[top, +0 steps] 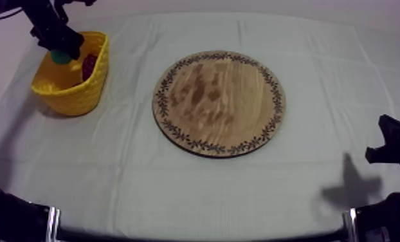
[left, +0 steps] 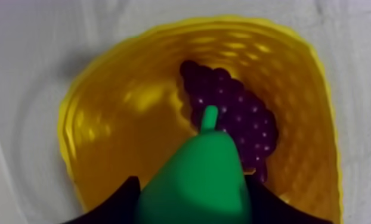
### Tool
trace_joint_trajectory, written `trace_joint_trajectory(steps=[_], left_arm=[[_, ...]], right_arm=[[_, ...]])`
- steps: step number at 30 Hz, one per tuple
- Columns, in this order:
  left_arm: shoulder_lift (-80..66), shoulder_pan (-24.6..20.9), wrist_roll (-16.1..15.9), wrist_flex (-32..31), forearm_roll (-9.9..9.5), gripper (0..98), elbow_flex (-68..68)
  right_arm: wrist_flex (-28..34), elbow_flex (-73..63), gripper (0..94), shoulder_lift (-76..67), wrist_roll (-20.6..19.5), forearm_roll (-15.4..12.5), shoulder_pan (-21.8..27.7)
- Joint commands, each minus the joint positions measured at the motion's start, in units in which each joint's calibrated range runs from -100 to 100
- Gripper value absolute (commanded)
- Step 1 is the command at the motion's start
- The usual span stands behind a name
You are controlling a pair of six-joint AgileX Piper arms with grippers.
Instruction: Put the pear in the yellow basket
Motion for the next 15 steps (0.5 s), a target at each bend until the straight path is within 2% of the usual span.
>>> trace_joint_trajectory(steps=[1,6,8,9,12,15], left_arm=[[0.24,-0.20,-0.04,-0.33,-0.03,42.6,0.27],[0.42,-0.68,-0.27,-1.07,0.03,43.1,1.26],[0.25,-0.79,-0.15,-1.16,0.06,47.3,1.41],[0.13,-0.88,0.12,-1.21,0.01,53.3,1.45],[-0.32,-1.11,1.12,-1.44,-0.31,78.9,1.52],[-0.83,-1.22,1.92,-1.93,-0.73,90.2,1.52]], right_arm=[[-0.03,0.05,0.5,-0.05,0.01,0.02,0.01],[-0.03,0.05,0.5,-0.05,0.01,0.02,0.01],[-0.03,0.05,0.5,-0.05,0.01,0.02,0.01],[-0.03,0.05,0.5,-0.05,0.01,0.02,0.01],[-0.03,0.05,0.5,-0.05,0.01,0.02,0.01],[-0.03,0.05,0.5,-0.05,0.01,0.02,0.01]])
